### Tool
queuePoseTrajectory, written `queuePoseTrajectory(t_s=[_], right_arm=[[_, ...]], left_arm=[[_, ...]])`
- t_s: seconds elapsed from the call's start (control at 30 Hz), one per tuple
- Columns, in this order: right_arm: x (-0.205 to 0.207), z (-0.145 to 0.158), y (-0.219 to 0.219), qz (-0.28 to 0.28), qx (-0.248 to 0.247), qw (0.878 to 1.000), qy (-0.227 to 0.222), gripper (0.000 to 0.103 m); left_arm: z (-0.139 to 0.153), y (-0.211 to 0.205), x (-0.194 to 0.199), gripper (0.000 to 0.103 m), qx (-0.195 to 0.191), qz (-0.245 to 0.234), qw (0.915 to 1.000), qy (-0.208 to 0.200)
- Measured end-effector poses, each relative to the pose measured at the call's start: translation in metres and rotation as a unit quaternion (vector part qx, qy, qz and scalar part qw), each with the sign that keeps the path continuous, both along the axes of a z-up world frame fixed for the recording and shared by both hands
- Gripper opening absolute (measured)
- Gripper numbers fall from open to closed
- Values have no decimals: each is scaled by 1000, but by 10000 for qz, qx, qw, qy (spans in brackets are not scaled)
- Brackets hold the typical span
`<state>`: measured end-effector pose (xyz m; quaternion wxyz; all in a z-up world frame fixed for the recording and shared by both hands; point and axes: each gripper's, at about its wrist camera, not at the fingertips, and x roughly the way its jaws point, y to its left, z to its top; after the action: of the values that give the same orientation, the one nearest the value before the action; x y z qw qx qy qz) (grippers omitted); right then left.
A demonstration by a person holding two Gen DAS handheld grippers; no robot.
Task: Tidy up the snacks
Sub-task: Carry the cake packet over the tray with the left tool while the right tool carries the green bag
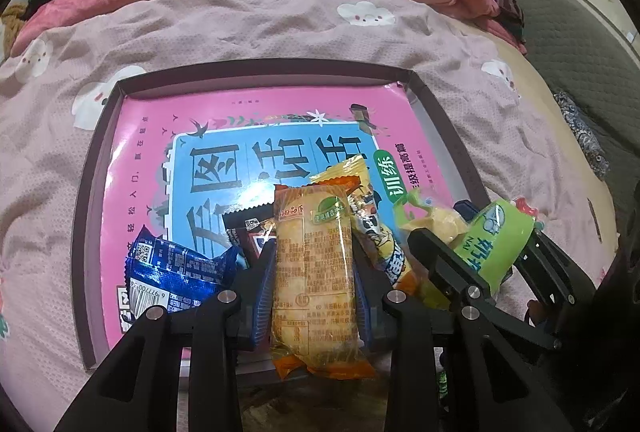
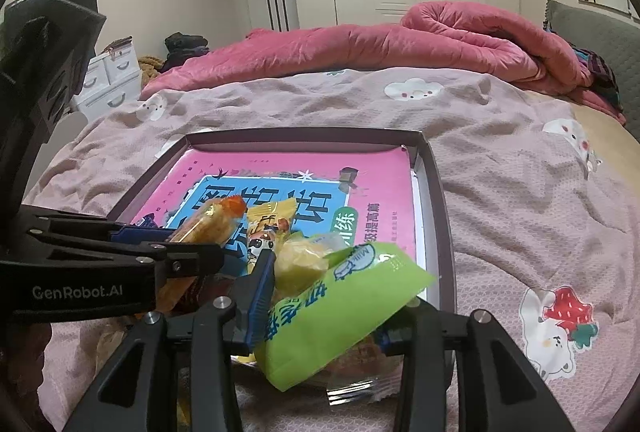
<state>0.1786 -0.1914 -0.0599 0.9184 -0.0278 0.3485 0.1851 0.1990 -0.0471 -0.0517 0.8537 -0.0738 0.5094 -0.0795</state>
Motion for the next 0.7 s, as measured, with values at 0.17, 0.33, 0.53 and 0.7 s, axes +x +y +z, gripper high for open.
queuePoseTrajectory(t_s=[0.17, 0.33, 0.53, 0.7], right_arm=[[-2, 1, -1, 2, 58, 10000, 6, 43], [-7, 3, -3, 3, 51, 10000, -30, 43], [-12, 6, -4, -26, 13, 9999, -111, 43], [-15, 8, -6, -59, -40, 9999, -143, 43]], left_arm=[[0, 0, 0, 35, -6, -4, 10000, 1], [0, 0, 0, 35, -1, -13, 10000, -8], [-1, -1, 0, 35, 4, -11, 10000, -11], [-2, -3, 1, 35, 5, -43, 10000, -22]])
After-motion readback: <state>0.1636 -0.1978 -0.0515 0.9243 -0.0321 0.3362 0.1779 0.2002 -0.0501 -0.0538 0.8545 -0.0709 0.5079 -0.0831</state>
